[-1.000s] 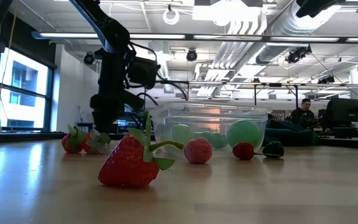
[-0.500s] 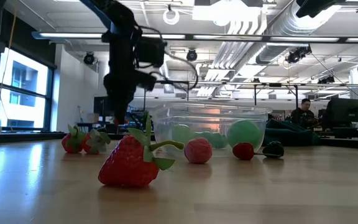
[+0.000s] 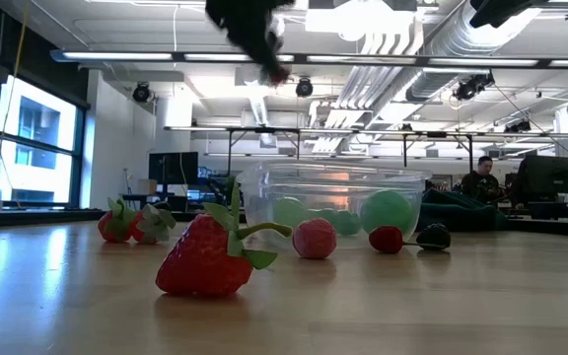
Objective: Pick and placing Produce into tupperware
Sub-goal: Put the red strawberry into the transparent container
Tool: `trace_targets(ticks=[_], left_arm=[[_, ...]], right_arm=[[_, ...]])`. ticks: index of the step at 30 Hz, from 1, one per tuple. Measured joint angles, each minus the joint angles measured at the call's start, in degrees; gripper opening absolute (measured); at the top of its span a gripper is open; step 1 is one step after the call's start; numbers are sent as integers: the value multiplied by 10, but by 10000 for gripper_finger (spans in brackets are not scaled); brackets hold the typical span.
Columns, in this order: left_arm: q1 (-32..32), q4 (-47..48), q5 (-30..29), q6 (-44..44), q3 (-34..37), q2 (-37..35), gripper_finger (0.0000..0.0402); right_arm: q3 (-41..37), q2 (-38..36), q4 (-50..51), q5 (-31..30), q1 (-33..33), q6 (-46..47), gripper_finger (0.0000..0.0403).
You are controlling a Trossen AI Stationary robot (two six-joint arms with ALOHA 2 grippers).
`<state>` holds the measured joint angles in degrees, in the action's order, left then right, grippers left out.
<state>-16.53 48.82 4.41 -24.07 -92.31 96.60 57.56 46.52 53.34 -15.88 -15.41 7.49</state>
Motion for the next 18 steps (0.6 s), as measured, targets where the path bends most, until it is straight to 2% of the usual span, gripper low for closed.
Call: trace_targets(ticks=[2,7,12,18], left_arm=[[23,-33,20,-28,-19,0,152],[57,-106,56,-26,-27,0,152],[70,-95,37,-27,-26,33,152],[81,-93,37,-32,-27,111,152]], right_arm=[[0,0,0,0,0,0,32],[0,0,0,0,0,0,32],[0,0,0,0,0,0,32],[0,0,0,0,0,0,32]])
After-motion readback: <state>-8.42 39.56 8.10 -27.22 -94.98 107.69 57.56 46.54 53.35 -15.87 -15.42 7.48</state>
